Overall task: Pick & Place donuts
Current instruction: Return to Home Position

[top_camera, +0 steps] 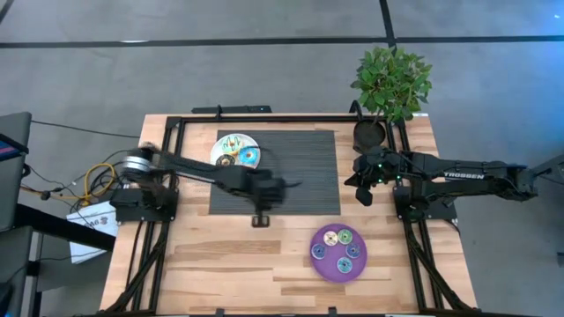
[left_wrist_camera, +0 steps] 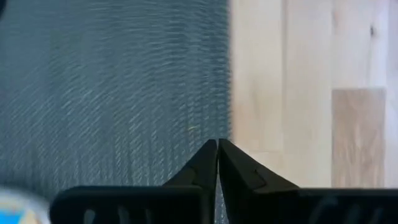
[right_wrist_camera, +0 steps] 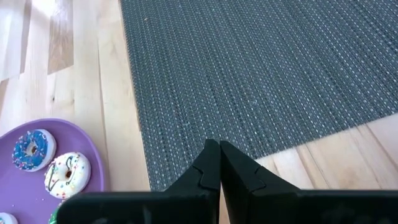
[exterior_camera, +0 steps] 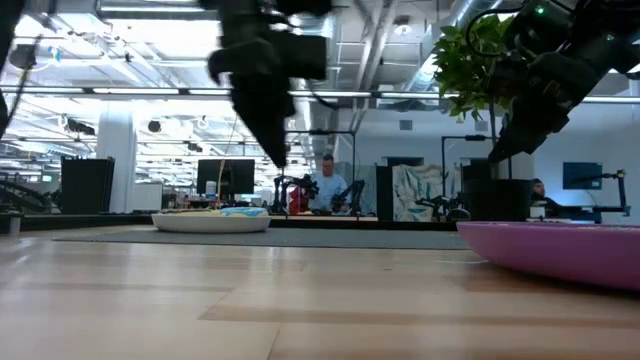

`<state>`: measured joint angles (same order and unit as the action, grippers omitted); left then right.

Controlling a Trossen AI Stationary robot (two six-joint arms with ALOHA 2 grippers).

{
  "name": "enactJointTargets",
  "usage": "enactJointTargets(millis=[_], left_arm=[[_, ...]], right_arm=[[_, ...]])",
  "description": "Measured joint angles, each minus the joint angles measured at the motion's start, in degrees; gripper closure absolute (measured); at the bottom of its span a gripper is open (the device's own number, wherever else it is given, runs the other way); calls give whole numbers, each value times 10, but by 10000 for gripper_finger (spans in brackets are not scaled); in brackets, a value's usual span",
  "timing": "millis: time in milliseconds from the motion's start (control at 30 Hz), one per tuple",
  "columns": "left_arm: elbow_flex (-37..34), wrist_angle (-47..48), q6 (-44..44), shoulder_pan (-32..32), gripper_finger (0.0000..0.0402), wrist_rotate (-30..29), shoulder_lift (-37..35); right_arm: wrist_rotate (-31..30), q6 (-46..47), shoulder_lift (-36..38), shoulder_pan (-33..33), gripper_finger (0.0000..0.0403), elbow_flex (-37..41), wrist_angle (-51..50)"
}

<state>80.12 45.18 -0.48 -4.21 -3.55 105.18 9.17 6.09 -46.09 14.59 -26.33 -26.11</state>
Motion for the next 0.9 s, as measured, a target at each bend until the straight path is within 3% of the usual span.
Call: enactJointTargets(millis=[200, 433, 600, 900], left_arm=[[-272, -224, -103, 0, 395, -64, -228], [-487, -436, -110, 0, 400, -122, -454], [-586, -523, -98, 0, 400, -137, -567], [-693, -544, -74, 0, 400, -119, -727]], right_arm=[[-1, 0, 0, 0, 403, 0, 1], [-1, 0, 0, 0, 403, 0, 15], [-1, 1, 0, 0, 403, 0, 32], [-2, 0, 0, 2, 403, 0, 40]])
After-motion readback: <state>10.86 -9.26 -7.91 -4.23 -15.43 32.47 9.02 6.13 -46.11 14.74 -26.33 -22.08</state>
